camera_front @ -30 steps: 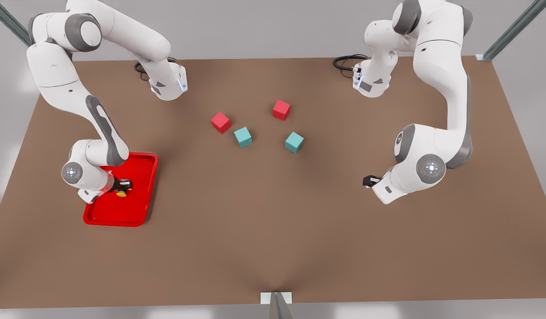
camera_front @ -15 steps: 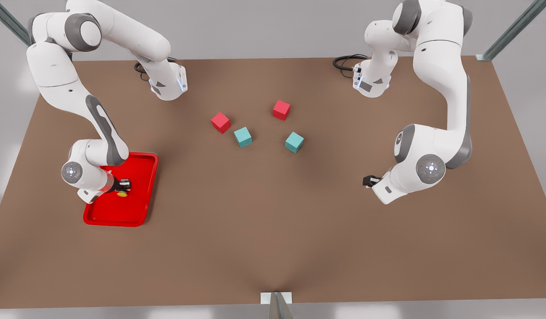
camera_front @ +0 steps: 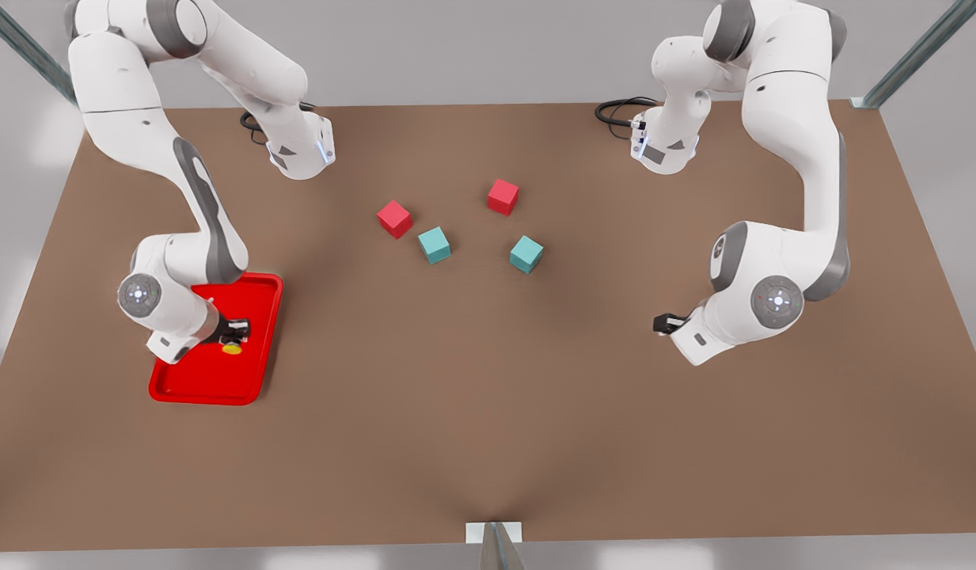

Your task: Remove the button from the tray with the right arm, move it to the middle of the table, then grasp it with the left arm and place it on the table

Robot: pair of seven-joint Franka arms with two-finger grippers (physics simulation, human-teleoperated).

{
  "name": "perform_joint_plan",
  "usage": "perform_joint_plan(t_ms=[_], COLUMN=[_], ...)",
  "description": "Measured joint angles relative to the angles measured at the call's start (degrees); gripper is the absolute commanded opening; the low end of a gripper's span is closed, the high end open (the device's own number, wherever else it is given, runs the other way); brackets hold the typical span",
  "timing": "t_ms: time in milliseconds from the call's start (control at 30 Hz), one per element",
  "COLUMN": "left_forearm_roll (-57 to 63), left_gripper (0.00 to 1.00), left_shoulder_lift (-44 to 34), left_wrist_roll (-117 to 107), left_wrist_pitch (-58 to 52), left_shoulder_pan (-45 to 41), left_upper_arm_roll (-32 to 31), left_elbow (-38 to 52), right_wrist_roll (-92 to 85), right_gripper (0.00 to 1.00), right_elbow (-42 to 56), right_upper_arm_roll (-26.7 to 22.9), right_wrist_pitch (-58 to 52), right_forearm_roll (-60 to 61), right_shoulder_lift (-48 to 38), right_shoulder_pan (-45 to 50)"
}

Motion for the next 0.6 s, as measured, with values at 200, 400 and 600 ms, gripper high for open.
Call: perform_joint_plan(t_ms=[200, 400, 600], left_forearm_roll=[0.00, 0.07, 1.63], left_gripper=[1.00, 1.00, 1.00], left_shoulder_lift=[0.00, -0.29, -0.81], left_wrist_roll=[0.02, 0.06, -0.03], left_wrist_pitch=[-0.14, -0.45, -1.59], left_shoulder_pan=[0.24, 1.41, 2.95], left_upper_arm_roll=[0.19, 0.67, 0.78], left_elbow=[-0.09, -0.20, -0.12], right_wrist_roll=[6.07, 14.56, 23.85], right_gripper=[0.46, 0.46, 1.00], right_elbow=[15.34, 33.90, 65.46], right_upper_arm_roll=[-14.75, -29.08, -32.11], right_wrist_pitch=[-5.35, -7.72, -4.96], right_forearm_roll=[16.99, 35.02, 54.56], right_shoulder_lift=[6.74, 18.71, 41.80], right_shoulder_pan=[30.49, 52.83, 63.49])
